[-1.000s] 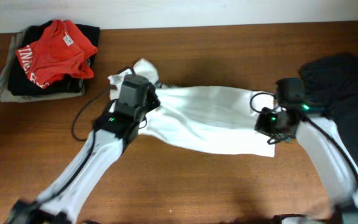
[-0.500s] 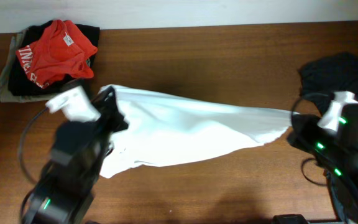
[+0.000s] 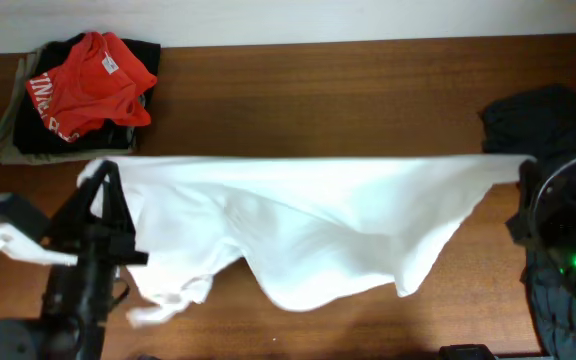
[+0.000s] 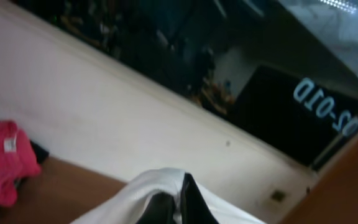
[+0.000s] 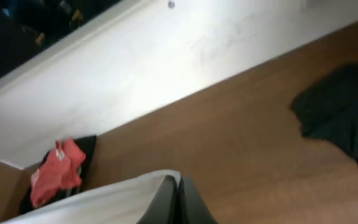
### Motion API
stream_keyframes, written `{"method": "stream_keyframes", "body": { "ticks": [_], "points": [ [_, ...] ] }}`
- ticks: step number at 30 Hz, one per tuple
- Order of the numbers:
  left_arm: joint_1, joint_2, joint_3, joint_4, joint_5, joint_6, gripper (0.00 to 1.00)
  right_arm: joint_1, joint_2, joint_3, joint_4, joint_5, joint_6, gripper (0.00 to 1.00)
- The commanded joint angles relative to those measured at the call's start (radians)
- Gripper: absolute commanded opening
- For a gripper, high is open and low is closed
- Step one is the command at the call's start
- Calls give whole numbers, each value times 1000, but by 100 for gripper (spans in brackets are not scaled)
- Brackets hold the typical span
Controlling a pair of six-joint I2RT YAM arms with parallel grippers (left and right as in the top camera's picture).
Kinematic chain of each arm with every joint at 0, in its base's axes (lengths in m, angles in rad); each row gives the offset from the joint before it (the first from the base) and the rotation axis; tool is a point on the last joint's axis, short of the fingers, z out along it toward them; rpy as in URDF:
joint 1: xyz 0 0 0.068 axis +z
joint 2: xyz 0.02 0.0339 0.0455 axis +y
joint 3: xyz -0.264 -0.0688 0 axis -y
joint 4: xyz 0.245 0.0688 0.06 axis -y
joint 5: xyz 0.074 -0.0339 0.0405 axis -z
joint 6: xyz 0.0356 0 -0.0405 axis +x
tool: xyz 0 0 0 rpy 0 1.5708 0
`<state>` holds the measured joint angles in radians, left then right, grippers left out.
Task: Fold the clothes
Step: 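Lift the T-shirt with both grippers and stretch it apart, then lay the T-shirt flat and open both grippers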
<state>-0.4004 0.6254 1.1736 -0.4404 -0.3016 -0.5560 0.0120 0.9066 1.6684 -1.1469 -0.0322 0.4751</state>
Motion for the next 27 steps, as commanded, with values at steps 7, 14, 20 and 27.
{"method": "stream_keyframes", "body": {
  "ticks": [7, 14, 20, 27],
  "points": [
    [14, 572, 20, 315, -223, 148, 8, -8, 409, 11, 148, 217, 9, 4],
    [65, 1126, 47, 728, -222, 147, 9, -11, 829, 11, 364, 277, 9, 4],
    [60, 1407, 171, 751, -223, 315, 99, -56, 1056, 11, 403, 261, 8, 83],
    [29, 1318, 220, 535, -219, 323, 99, -80, 1021, 45, 277, 235, -2, 99]
  ]
}}
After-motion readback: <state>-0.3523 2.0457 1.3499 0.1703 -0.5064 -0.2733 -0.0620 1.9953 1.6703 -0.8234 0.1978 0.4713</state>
